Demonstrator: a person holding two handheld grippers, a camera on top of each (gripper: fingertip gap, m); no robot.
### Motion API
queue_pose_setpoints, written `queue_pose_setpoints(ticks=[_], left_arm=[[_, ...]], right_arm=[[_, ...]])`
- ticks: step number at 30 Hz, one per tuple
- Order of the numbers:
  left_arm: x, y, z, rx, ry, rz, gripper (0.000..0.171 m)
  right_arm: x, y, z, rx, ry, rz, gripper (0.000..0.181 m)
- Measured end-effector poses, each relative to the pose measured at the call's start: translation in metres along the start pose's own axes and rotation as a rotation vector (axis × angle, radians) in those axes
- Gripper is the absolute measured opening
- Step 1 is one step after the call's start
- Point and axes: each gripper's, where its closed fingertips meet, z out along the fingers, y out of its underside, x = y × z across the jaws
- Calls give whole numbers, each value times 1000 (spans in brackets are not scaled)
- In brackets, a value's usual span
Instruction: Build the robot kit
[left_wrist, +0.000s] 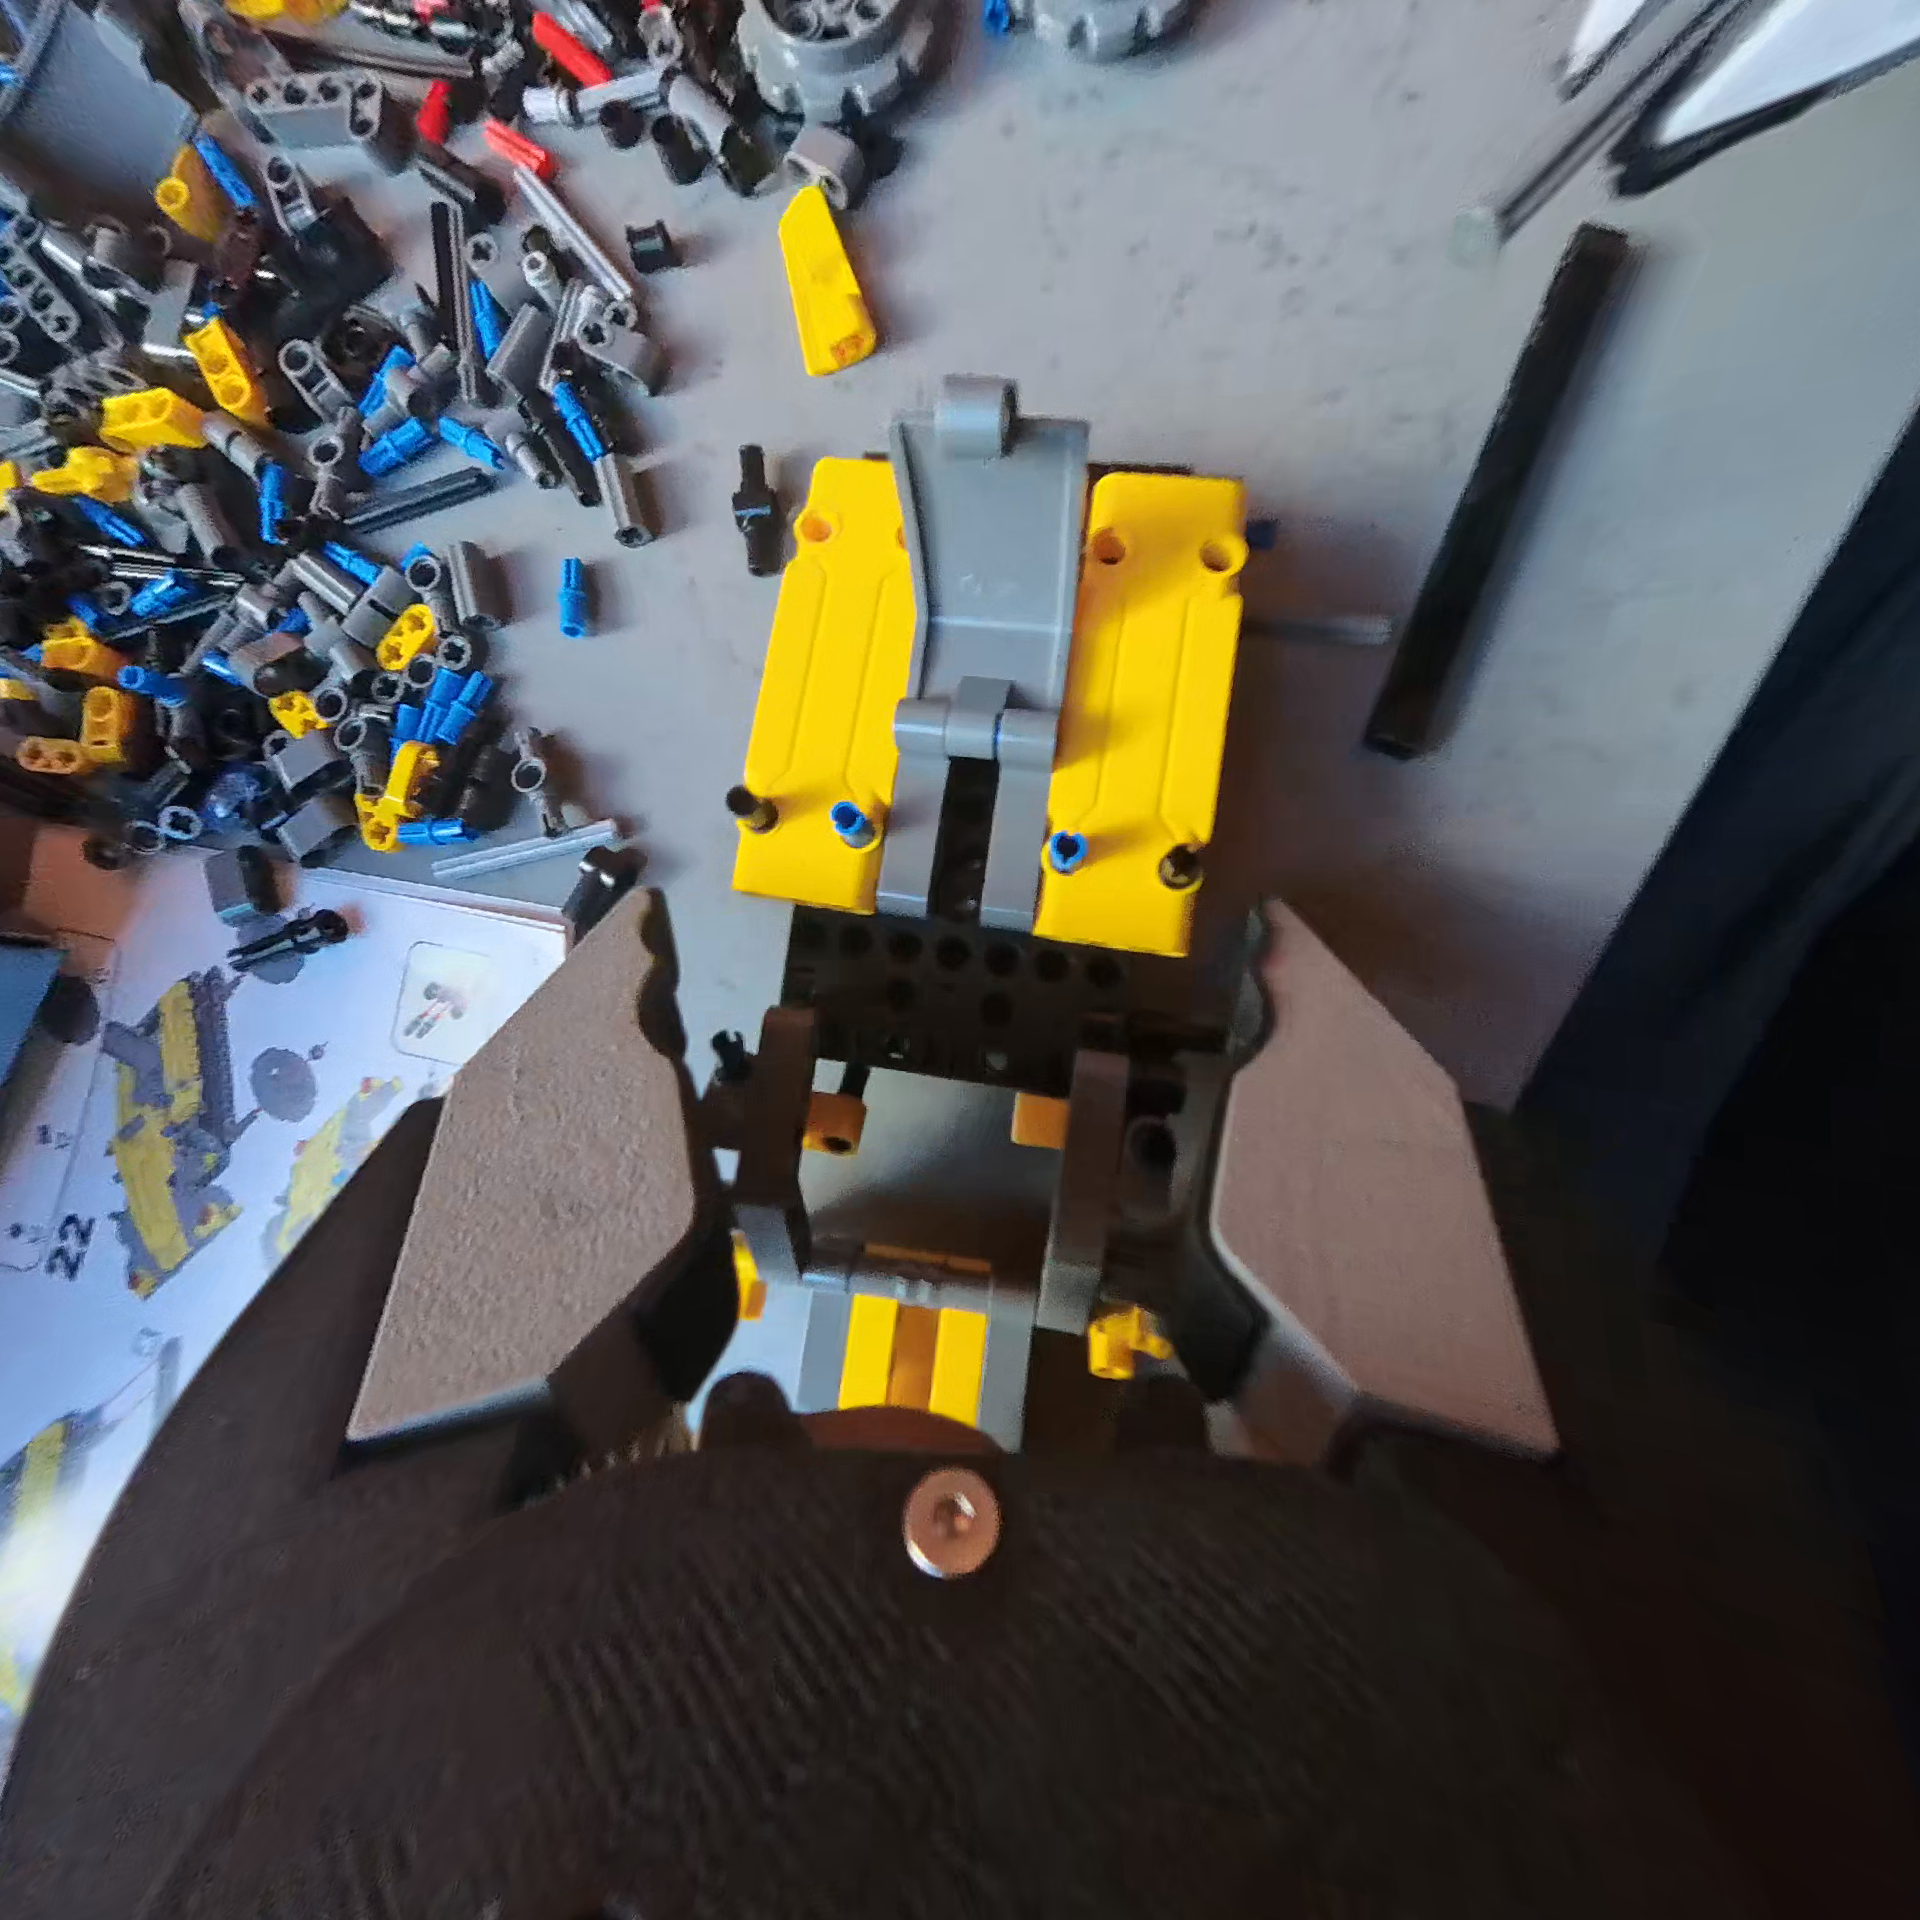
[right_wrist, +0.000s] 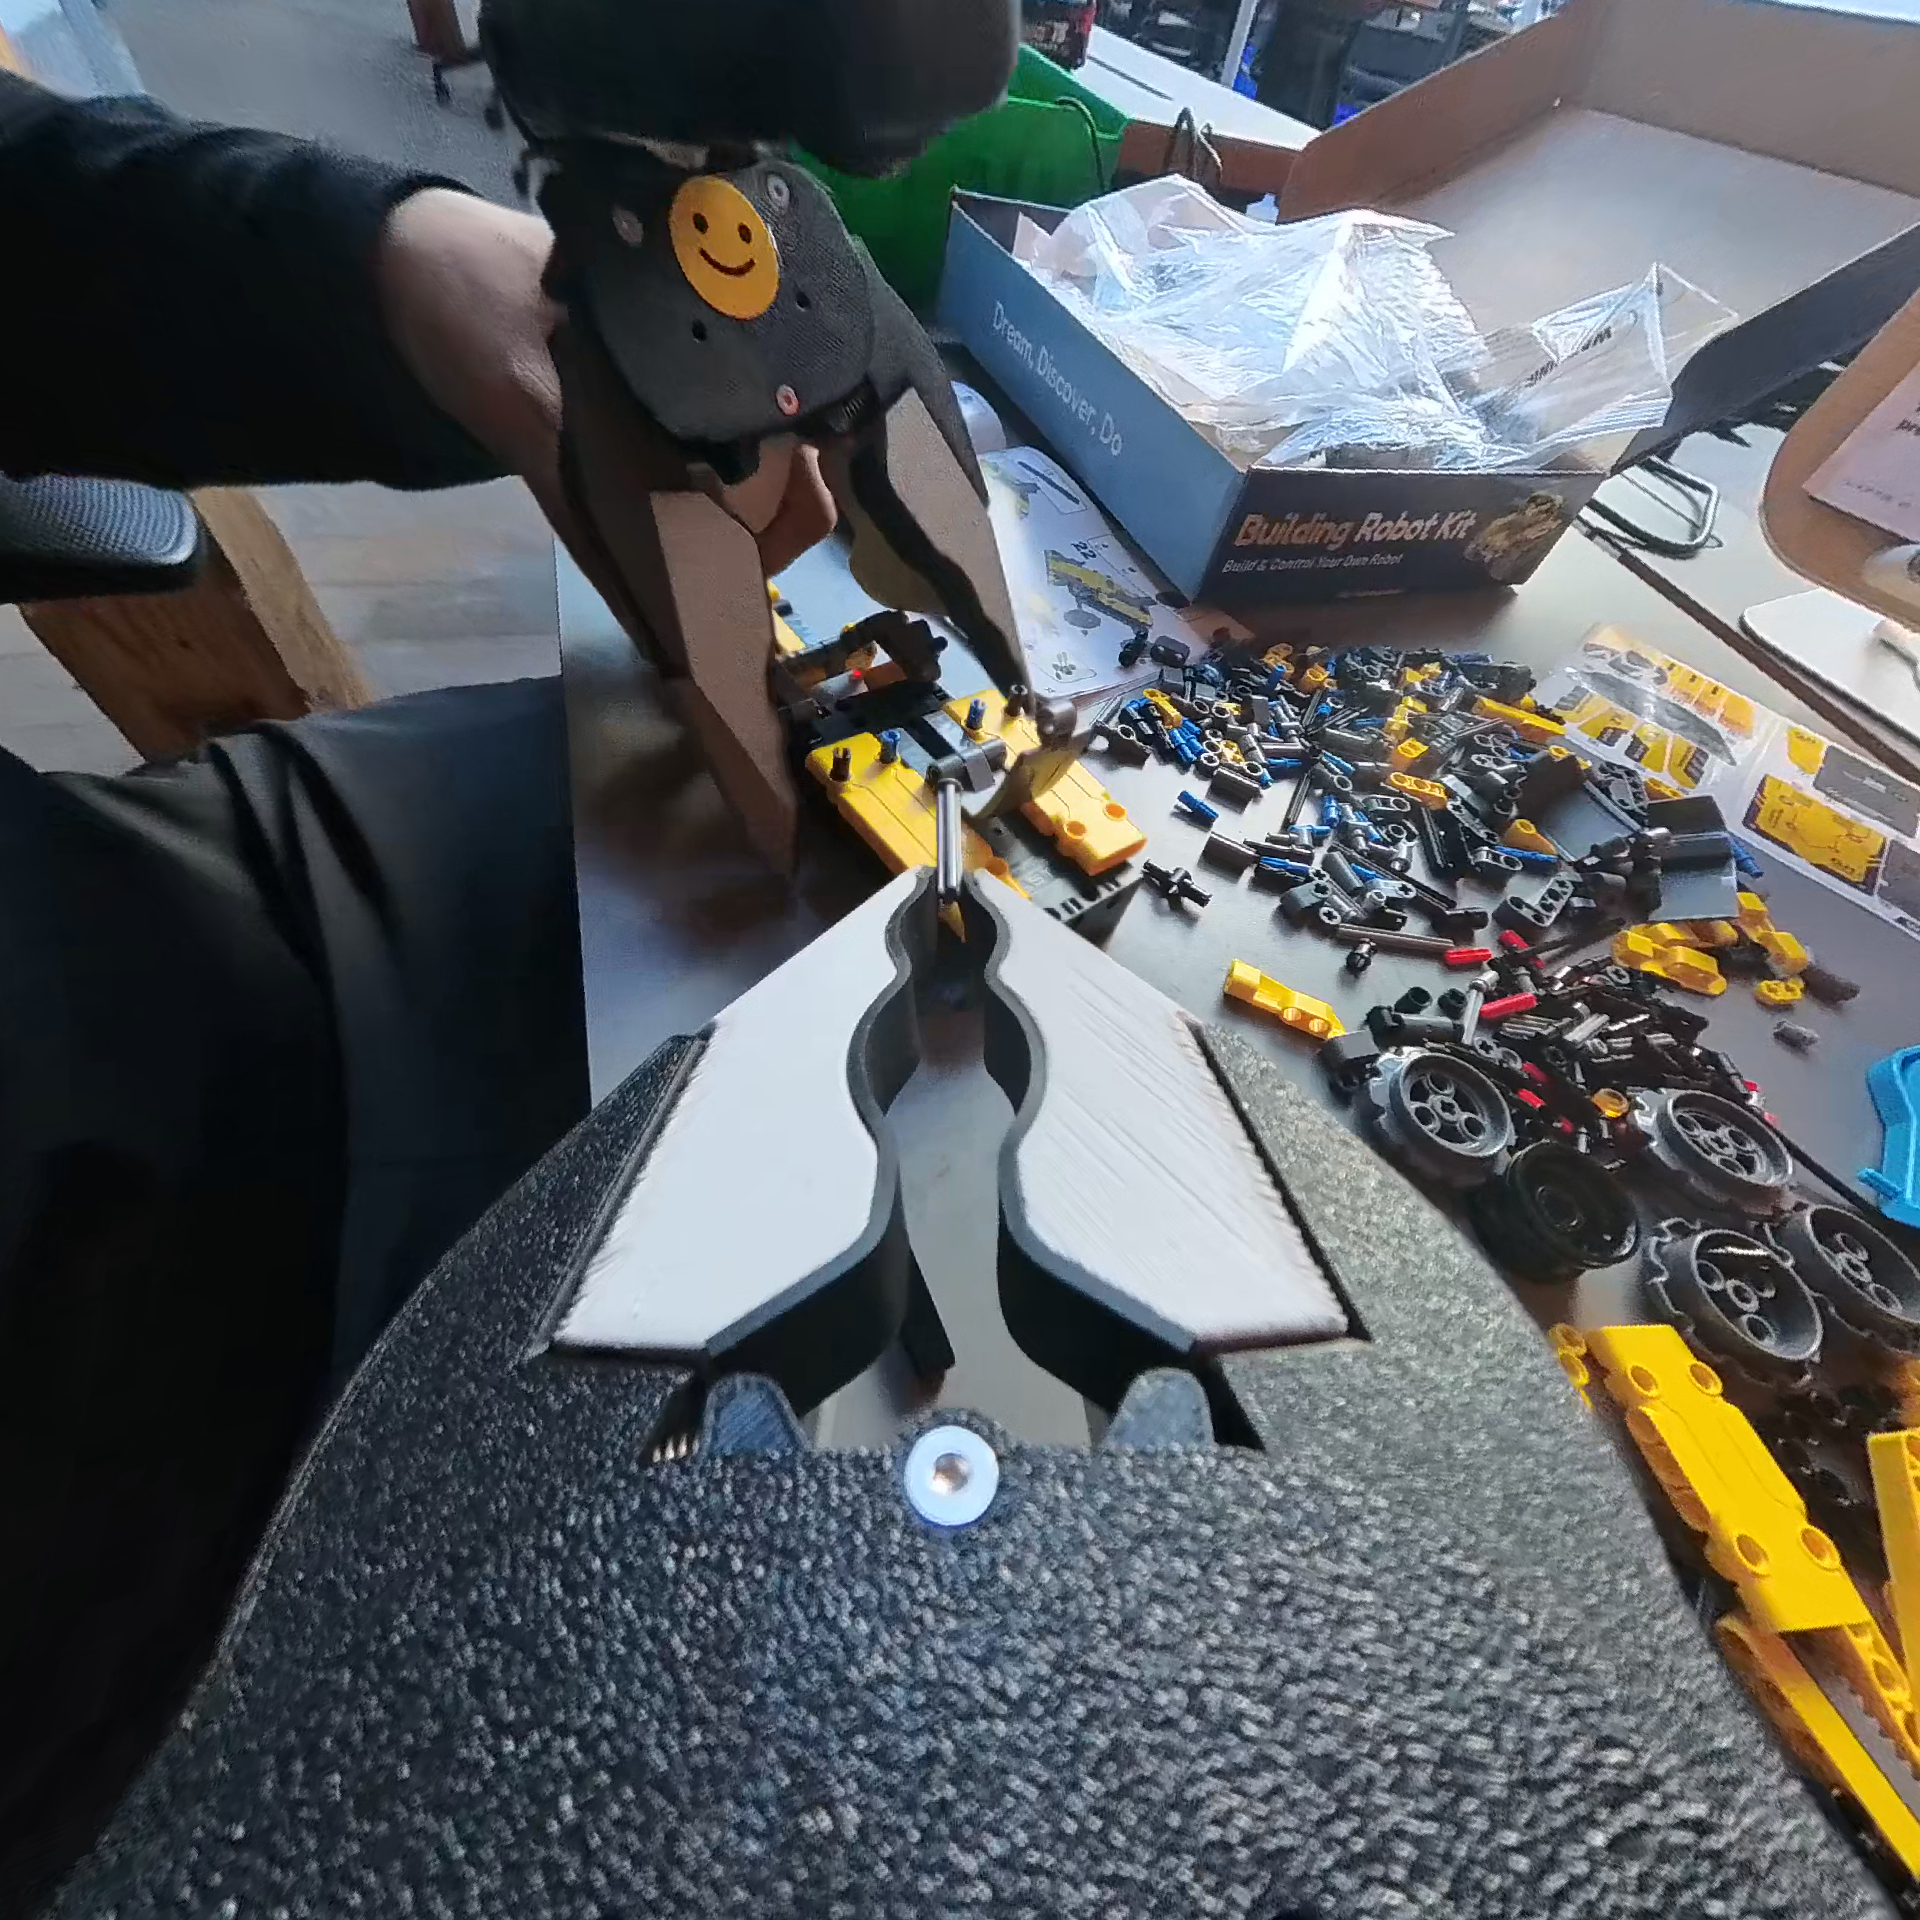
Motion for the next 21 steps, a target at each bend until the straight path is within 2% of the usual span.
queue_pose_setpoints(ticks=[4, 6, 8, 13, 16, 21], left_arm=[[-1, 3, -1, -34, -45, -59, 93], [8, 7, -5, -21, -29, -104, 98], [20, 9, -12, 22, 9, -138, 103], [39, 7, -38, 186, 167, -230, 97], [30, 9, -52, 259, 180, -288, 94], [6, 17, -61, 272, 81, -266, 98]], right_arm=[[2, 3, 1, -2, -4, 7, 4], [3, 4, 1, -5, -3, -2, 4], [4, 5, 1, -3, -5, -12, 4], [4, 2, 7, 18, -31, 5, 4], [9, -2, 13, 38, -14, 35, 4], [15, 5, 17, 3, 15, 68, 4]])
